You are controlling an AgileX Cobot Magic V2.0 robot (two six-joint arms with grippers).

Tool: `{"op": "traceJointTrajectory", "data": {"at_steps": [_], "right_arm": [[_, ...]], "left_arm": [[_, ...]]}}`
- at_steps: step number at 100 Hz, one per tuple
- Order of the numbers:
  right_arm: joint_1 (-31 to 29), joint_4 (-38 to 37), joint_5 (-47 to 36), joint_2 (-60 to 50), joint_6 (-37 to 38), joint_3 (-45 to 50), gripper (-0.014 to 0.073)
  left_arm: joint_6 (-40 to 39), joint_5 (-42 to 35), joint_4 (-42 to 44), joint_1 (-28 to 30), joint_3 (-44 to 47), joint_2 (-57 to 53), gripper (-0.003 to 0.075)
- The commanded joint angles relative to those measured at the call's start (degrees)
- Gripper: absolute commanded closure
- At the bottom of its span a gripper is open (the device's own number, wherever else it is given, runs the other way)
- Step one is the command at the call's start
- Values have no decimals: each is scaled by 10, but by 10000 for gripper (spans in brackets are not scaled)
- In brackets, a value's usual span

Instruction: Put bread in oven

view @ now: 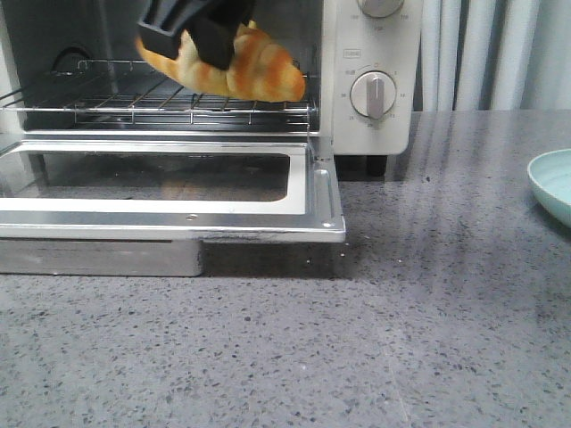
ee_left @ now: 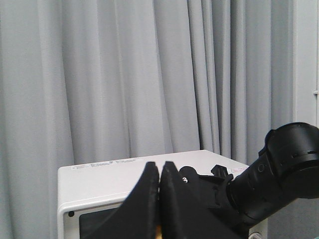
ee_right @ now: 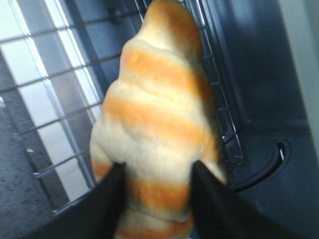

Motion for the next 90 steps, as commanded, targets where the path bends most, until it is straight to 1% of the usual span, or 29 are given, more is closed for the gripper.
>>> {"op": "traceJointTrajectory", "data": {"at_steps": [1,6,21,36,51,68,80,90], "right_arm": [[-9,-32,-17,-25,9,-19,116],[-9,-32,-18,-25,9,-19,83],[-8,-32,-22,-25,9,-33,88],[10,-31,-13,-25,9,-63,88],[43,-29,20,-25,9,-96,88],[84,-20,77,-25,9,-118,88],[107,17,113,-28,9,-120,88],[121,50,143,-31,9,-120,88]], "left_arm": [[-5,17,-22,2,-12,8,742],[-5,17,-22,2,-12,8,742],[-5,25,-22,2,-12,8,742],[-5,51,-22,2,-12,8,742],[-5,60,-22,2,-12,8,742],[-5,58,-22,2,-12,8,742],[-5,56,-22,2,-7,5,742],[-5,63,-22,2,13,-8,742]]}}
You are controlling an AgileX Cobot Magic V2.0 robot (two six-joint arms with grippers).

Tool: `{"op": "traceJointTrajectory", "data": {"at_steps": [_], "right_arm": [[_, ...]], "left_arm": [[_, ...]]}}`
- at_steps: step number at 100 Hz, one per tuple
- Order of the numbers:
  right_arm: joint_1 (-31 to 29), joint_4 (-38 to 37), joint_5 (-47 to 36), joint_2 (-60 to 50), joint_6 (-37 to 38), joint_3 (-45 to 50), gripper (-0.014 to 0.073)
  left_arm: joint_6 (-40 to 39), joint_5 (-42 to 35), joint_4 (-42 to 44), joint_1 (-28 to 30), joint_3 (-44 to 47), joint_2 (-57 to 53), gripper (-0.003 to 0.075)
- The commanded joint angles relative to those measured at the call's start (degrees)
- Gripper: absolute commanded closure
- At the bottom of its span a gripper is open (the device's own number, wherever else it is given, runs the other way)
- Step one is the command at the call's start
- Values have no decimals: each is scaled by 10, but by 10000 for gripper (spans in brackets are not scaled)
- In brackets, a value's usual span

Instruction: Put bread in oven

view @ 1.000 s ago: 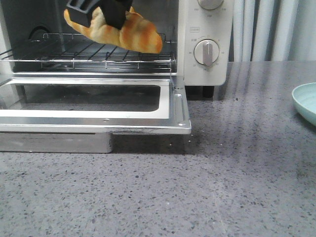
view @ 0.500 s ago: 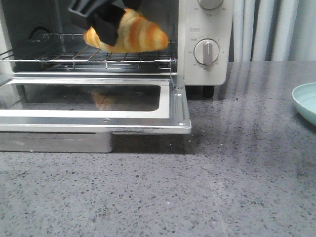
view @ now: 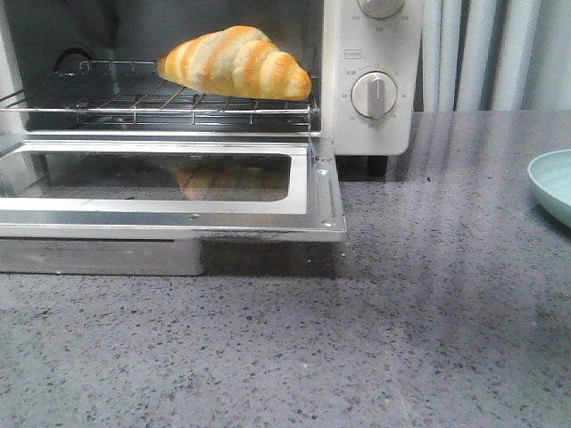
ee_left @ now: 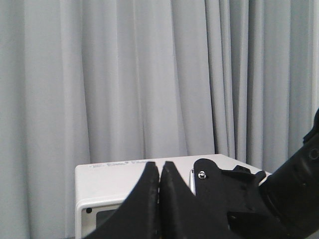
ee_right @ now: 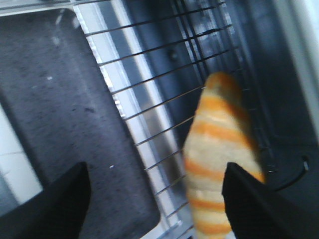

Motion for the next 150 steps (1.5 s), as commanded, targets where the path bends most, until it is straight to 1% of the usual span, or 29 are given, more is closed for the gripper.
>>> {"op": "traceJointTrajectory", "data": {"at_steps": [1,13,22,29,42,49,67,83,88,92,93,95,100,102,107,112,120,138,150], "right_arm": [[11,3,17,-38,1,-18,88],[20,30,51,-49,1,-18,88],[21,54,58,-62,1,-18,88],[22,70,58,-74,1,-18,88],[22,96,58,-104,1,-18,88],[22,97,58,-119,1,-18,88],[22,95,59,-152,1,-18,88],[22,62,59,-180,1,-1,94],[21,48,59,-196,1,17,139],[21,35,59,-209,1,32,211],[20,32,59,-211,1,39,242],[19,29,59,-218,1,49,274],[15,27,59,-235,1,71,414],[12,27,59,-242,1,80,450],[5,27,59,-257,1,99,583],[-1,27,59,-270,3,115,671],[-13,27,59,-285,19,130,664],[-30,27,59,-298,19,153,664],[-53,26,59,-313,21,183,664]], "left_arm": [[-5,28,-19,2,2,-5,742],[-5,63,-19,3,38,-44,742],[-5,85,-19,10,68,-77,742],[-7,86,-19,19,92,-95,742],[-69,86,-19,42,145,-102,742],[-89,86,-19,55,176,-102,742],[-89,85,-19,85,242,-102,742],[-89,74,-19,88,270,-102,742],[-89,67,-19,88,270,-102,742],[-89,60,-19,88,270,-102,742],[-89,58,-19,88,270,-102,741],[-89,54,-19,88,270,-102,741],[-89,41,-19,88,270,-102,741],[-89,37,-19,88,270,-102,741],[-89,28,-19,88,270,-102,741],[-89,25,-19,88,270,-102,741],[-89,25,-19,88,270,-102,741],[-89,25,-19,88,270,-102,741],[-89,25,-19,88,270,-102,741]]}}
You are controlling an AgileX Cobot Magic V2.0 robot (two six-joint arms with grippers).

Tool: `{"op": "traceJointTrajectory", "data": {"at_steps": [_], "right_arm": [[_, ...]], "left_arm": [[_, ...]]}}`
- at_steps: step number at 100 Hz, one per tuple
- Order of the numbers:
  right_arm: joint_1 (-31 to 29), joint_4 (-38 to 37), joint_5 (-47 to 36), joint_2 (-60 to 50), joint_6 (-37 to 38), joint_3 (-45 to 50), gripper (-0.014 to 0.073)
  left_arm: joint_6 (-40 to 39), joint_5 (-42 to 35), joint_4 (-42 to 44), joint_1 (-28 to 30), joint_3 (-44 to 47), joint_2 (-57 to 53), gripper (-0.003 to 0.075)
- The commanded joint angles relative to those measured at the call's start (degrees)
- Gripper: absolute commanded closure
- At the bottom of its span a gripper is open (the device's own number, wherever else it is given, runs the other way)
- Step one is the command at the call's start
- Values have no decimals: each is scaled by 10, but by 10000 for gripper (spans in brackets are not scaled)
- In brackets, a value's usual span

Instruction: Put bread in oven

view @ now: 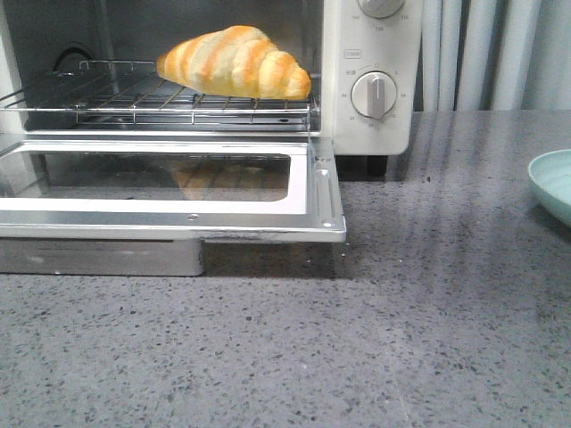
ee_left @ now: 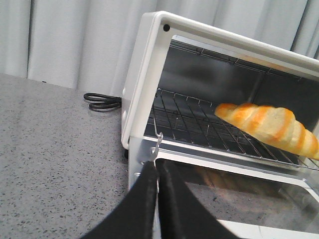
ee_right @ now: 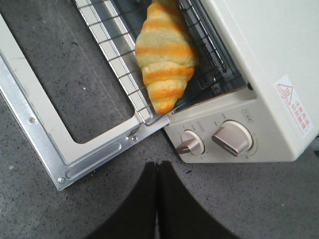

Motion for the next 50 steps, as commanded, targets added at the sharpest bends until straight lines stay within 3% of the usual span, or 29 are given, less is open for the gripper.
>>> {"op": "traceJointTrajectory", "data": {"at_steps": [1,12,27,50], "right_arm": [[-18,-26,25,-33,5,8,664],[-53,-26,25,-70,12,53,664],[-95,-26,25,-134,78,125,664],[-101,-32,25,-177,88,172,664]], "left_arm": [[-5,12,-15,2,-15,7,741],[-5,12,-15,2,-15,7,741],[-5,12,-15,2,-15,7,741],[-5,12,-15,2,-15,7,741]]}}
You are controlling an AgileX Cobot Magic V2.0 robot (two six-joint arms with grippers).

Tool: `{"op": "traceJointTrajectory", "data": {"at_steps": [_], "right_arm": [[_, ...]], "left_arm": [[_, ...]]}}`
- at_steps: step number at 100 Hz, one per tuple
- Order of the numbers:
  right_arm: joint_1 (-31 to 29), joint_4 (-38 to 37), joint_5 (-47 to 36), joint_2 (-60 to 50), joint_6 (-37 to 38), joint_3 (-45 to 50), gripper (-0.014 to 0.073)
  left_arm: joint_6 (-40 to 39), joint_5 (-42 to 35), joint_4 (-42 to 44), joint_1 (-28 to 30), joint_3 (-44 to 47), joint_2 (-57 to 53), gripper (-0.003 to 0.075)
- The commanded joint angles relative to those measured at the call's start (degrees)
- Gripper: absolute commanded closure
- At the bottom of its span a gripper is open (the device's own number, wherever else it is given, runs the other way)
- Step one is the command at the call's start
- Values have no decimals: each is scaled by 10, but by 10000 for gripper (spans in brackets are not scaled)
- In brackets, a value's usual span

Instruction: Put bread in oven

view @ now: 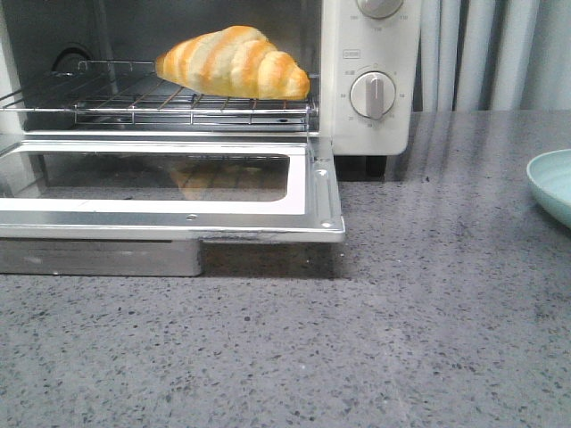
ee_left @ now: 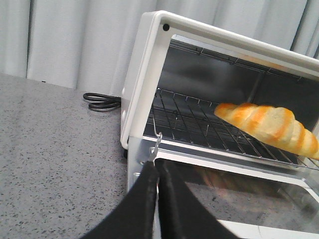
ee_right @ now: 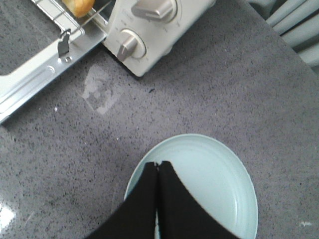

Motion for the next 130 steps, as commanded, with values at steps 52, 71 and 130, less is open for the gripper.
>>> {"op": "traceJointTrajectory", "data": {"at_steps": [52,71,130], "right_arm": [[-5,-56,-117,-214,178,230,664],[-36,-60,-257,-310,240,365,664],[-347,181,-511,-520,66,623,664]], "left_arm": [[-5,13,-15,2,-15,7,741],[-5,13,-15,2,-15,7,741],[-5,13,-15,2,-15,7,741]]}}
